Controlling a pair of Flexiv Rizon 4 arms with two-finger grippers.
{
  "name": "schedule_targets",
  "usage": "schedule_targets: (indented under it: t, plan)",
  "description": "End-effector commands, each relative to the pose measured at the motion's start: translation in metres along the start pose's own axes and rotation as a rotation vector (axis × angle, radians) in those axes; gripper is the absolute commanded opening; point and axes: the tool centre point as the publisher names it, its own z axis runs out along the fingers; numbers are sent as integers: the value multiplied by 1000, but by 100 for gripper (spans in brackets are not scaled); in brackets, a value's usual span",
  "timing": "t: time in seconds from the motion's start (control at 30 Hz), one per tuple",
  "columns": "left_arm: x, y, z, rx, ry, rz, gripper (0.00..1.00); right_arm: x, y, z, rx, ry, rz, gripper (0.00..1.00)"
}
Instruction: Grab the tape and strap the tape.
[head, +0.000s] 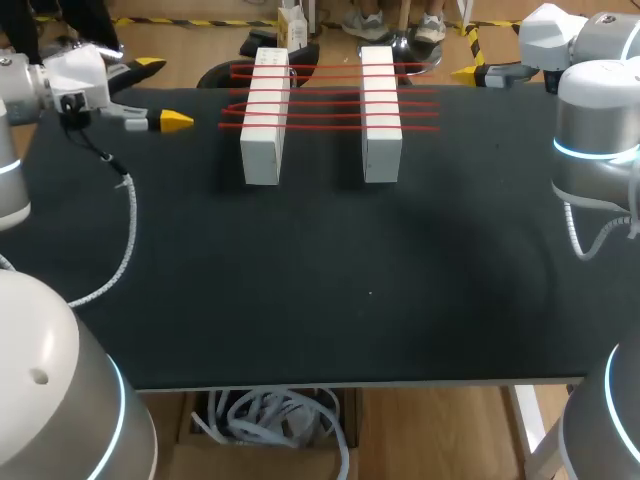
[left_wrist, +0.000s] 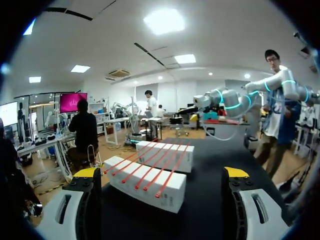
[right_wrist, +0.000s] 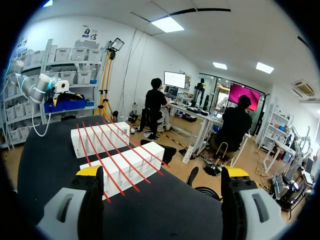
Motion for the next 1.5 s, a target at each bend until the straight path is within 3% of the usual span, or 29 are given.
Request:
schedule_targets:
  t: [0.03,0.2,0.47,0.77,0.83,0.9,0.93,1.07,1.2,1.5]
  plan:
    - [-7,8,8,-7,159,56,100,0,0,0,0,0,0,100]
    - [-3,16,17,-30,291,78,100,0,0,0,0,0,0,100]
    - [2,35,24,-2,395,98,100,0,0,0,0,0,0,100]
    - [5,58,27,18,378,81,99,0,0,0,0,0,0,100]
    - [6,62,27,17,366,71,88,0,0,0,0,0,0,100]
    - [6,66,28,14,346,61,59,0,0,0,0,0,0,100]
    - [6,67,28,14,340,58,50,0,0,0,0,0,0,100]
    - [8,72,29,20,328,53,44,0,0,0,0,0,0,100]
    - [9,76,31,22,326,48,48,0,0,0,0,0,0,100]
    - [9,83,37,23,328,30,42,0,0,0,0,0,0,100]
